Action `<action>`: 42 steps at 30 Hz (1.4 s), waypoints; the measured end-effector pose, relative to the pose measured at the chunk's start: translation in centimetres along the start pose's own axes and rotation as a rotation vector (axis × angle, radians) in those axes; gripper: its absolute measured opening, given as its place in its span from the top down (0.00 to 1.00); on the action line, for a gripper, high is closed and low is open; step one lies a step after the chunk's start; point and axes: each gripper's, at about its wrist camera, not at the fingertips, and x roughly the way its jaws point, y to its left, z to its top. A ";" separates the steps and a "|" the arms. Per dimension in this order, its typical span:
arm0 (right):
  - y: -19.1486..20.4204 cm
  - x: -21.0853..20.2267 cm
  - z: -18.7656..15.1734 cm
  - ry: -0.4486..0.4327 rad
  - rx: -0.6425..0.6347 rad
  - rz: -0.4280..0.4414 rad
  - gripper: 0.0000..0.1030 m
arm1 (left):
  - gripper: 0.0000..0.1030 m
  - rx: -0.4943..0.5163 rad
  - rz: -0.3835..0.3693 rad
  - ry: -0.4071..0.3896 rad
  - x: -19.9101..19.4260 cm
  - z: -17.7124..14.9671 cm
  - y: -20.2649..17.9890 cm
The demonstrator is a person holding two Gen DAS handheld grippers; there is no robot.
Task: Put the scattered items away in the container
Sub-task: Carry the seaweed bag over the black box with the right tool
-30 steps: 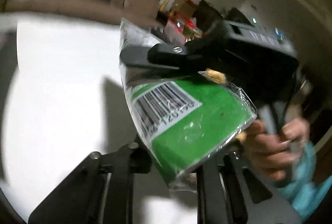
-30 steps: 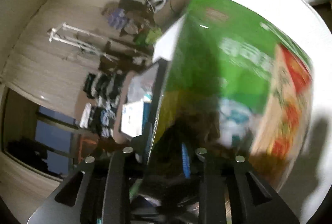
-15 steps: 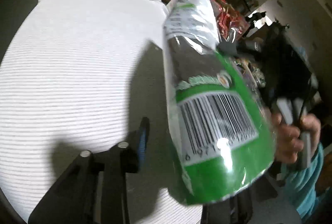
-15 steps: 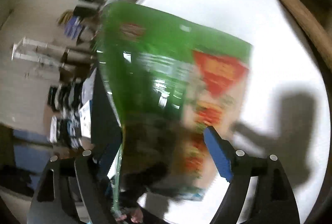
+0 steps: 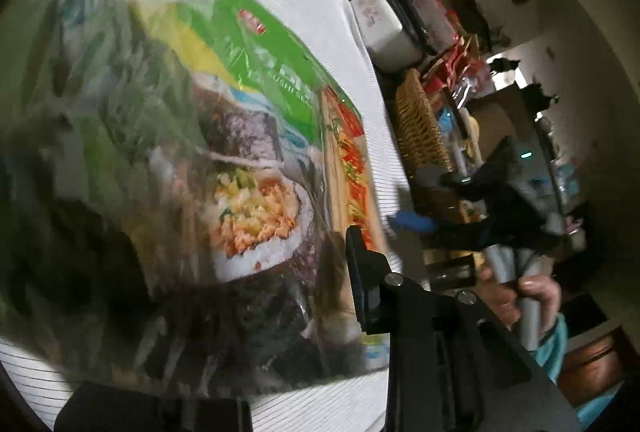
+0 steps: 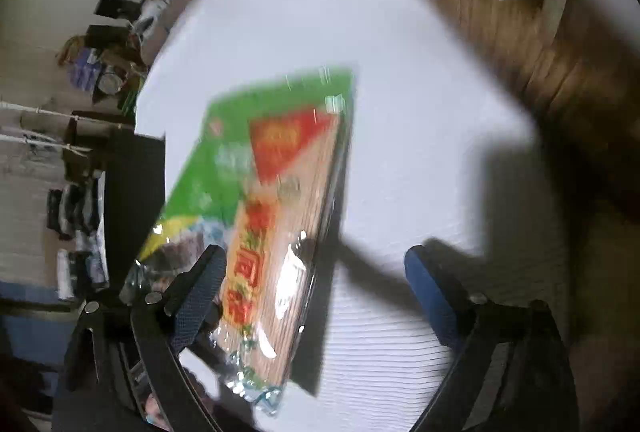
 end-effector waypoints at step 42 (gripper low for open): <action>28.7 2.5 -4.1 -0.166 -0.596 0.294 0.77 | 0.81 0.164 0.056 -0.538 -23.9 1.6 -5.3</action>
